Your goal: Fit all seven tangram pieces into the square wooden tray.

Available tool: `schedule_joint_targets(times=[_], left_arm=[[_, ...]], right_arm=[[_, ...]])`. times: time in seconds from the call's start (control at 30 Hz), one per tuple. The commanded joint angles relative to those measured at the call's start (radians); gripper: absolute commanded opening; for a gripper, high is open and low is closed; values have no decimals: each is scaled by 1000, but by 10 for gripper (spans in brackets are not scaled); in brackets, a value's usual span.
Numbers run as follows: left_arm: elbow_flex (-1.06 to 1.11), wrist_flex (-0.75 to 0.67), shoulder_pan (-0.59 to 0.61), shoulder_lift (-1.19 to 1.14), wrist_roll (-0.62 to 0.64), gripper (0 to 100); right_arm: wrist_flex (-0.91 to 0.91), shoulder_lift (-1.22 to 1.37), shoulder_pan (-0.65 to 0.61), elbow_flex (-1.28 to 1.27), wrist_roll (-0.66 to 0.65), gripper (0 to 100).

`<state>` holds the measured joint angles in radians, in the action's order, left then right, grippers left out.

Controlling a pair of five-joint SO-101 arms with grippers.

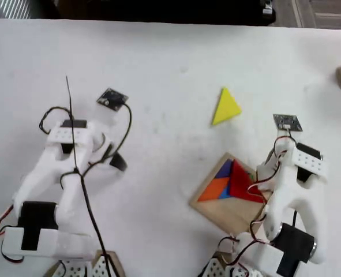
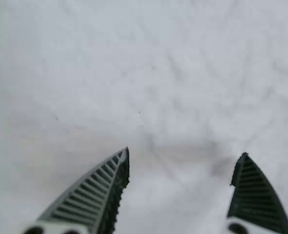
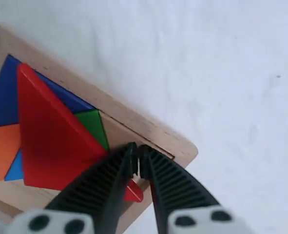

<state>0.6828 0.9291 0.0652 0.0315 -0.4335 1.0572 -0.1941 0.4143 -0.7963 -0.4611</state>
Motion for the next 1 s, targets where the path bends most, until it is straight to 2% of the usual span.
schedule_joint_targets(times=[0.0, 0.5, 0.87, 0.97], left_arm=[[-52, -12, 10, 4, 12, 332], [-52, -11, 8, 4, 12, 332], [-52, -12, 8, 4, 12, 332], [-52, -12, 8, 4, 12, 332]], right_arm=[[-7, -8, 7, -31, -21, 18], [5, -311, 13, -250, -64, 18], [13, -259, -27, -244, -104, 18], [84, -259, -25, -170, -104, 18]])
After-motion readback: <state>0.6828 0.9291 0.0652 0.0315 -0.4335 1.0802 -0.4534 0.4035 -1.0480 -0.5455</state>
